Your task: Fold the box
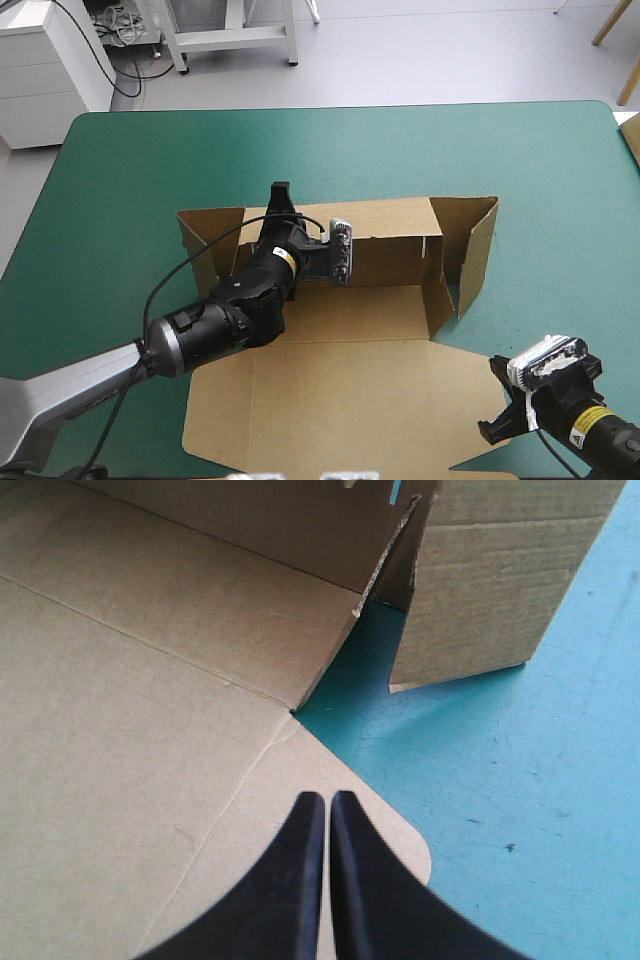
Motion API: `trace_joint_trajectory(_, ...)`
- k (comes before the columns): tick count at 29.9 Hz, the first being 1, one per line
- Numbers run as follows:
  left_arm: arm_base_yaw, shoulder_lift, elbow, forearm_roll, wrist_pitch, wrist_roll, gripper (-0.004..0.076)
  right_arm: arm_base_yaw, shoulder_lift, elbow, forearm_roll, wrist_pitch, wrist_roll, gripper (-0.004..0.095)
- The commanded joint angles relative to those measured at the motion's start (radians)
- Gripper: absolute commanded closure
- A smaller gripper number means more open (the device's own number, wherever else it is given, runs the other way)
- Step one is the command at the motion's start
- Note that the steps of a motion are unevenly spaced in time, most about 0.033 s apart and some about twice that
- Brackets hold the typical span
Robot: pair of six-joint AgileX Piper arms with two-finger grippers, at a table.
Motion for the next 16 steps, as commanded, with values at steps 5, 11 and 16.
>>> trace_joint_trajectory(5, -0.032, -0.041, 0.002, -0.058, -0.051, -0.045, 0.0731, -0.007, 0.005, -0.024, -0.009, -0.041, -0.011, 0.0453)
trace_joint_trajectory(11, -0.032, -0.065, 0.002, -0.078, -0.037, -0.045, 0.0731, -0.007, 0.005, -0.024, -0.011, -0.041, -0.011, 0.0359)
trace_joint_trajectory(16, -0.032, -0.076, 0.002, -0.112, -0.033, -0.045, 0.0731, -0.007, 0.005, -0.026, -0.009, -0.048, -0.002, 0.0391)
